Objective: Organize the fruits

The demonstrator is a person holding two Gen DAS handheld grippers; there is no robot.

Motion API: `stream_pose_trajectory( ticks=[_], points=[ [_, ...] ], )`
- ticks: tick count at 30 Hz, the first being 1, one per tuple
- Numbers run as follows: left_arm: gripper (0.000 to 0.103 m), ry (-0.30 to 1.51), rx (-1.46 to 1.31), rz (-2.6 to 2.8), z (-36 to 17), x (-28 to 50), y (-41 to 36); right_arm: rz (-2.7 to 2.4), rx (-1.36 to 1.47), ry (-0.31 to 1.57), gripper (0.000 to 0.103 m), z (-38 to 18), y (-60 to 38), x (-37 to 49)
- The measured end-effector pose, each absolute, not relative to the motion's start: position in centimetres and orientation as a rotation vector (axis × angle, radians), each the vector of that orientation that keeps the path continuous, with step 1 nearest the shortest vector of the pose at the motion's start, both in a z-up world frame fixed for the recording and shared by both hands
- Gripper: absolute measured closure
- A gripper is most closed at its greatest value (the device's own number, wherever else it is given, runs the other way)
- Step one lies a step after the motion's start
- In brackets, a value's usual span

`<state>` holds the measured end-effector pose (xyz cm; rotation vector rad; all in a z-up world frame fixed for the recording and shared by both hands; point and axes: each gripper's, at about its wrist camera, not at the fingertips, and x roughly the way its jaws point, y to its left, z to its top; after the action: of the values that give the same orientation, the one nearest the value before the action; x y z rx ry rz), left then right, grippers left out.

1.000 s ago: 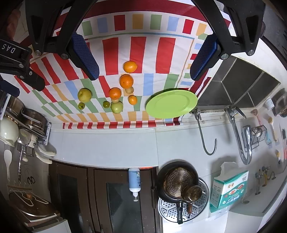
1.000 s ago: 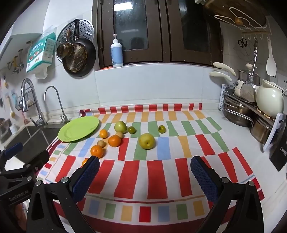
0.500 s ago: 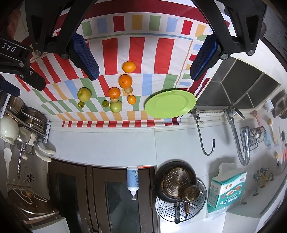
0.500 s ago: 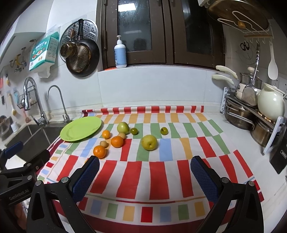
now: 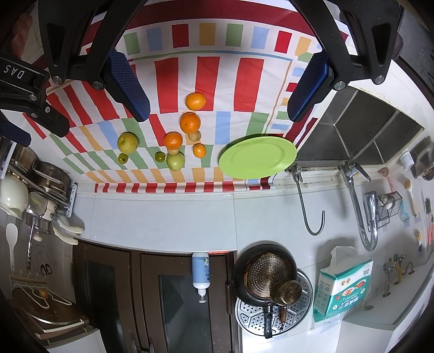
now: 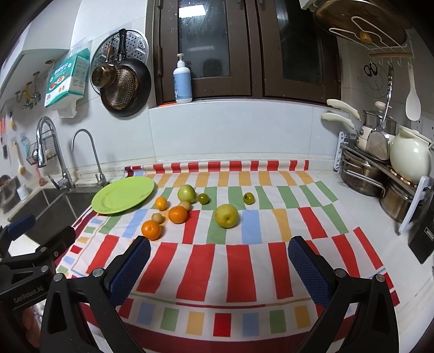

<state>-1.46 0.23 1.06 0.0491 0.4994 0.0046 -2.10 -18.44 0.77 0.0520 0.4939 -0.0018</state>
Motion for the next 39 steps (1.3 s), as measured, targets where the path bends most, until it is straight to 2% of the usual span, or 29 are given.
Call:
stream_pose_trajectory(
  ticks=[39],
  points=[
    [0.0,0.508,0.051,0.0,0.94,-1.21,-0.06,0.0,0.049,0.504,0.0,0.62,-18.46,-1.86]
  ],
)
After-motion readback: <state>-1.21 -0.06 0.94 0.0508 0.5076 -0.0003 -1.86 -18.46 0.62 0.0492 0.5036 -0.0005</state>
